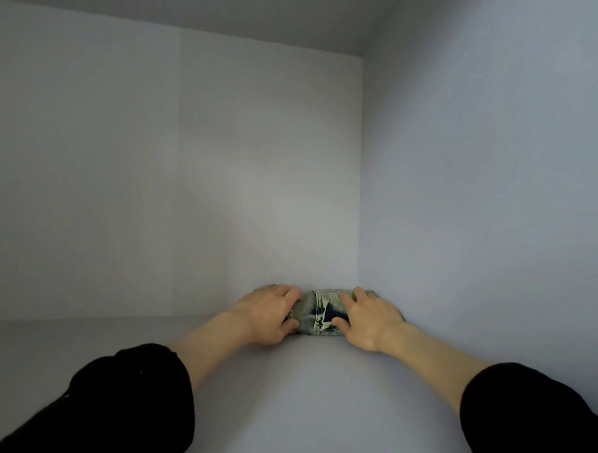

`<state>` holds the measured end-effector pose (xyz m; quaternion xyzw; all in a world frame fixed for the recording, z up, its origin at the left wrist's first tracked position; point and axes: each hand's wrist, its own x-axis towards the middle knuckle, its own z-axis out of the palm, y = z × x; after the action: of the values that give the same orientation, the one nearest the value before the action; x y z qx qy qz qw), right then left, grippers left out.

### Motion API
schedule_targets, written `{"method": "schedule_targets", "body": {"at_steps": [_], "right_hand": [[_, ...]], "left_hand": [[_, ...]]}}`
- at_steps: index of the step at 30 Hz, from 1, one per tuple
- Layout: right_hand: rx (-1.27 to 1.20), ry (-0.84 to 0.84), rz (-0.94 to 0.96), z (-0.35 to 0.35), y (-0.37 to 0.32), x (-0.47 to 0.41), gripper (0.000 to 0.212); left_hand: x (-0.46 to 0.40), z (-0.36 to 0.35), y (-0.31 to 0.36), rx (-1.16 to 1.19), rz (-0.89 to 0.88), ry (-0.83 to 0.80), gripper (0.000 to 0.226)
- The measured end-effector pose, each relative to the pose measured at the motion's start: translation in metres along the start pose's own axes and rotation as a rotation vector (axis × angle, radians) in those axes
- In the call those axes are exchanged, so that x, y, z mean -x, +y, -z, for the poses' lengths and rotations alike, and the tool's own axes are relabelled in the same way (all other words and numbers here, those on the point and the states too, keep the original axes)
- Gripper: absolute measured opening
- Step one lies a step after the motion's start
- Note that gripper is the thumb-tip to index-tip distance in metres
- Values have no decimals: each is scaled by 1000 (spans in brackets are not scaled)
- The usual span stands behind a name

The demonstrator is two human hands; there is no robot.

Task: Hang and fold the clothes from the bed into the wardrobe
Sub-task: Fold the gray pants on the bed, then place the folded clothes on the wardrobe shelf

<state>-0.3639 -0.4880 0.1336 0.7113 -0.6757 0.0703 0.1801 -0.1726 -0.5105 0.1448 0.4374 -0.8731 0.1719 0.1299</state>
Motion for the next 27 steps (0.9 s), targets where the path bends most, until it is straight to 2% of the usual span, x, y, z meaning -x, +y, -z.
{"method": "schedule_targets", "body": {"at_steps": [5, 12, 17, 23, 27], "right_hand": [[-77, -108, 18, 7, 7, 6, 66], [-130, -54, 24, 42, -2, 50, 65], [-213, 29, -19, 84, -16, 121, 58], [-330, 259, -119, 110, -51, 239, 41], [-457, 404, -202, 110, -79, 337, 38]], "left_hand": [[6, 11, 3, -29, 55, -164, 67], [33, 41, 27, 50, 112, -136, 65], [83, 81, 62, 154, 76, -17, 57], [188, 105, 116, 535, 49, 347, 34], [281, 98, 155, 710, -19, 388, 32]]}}
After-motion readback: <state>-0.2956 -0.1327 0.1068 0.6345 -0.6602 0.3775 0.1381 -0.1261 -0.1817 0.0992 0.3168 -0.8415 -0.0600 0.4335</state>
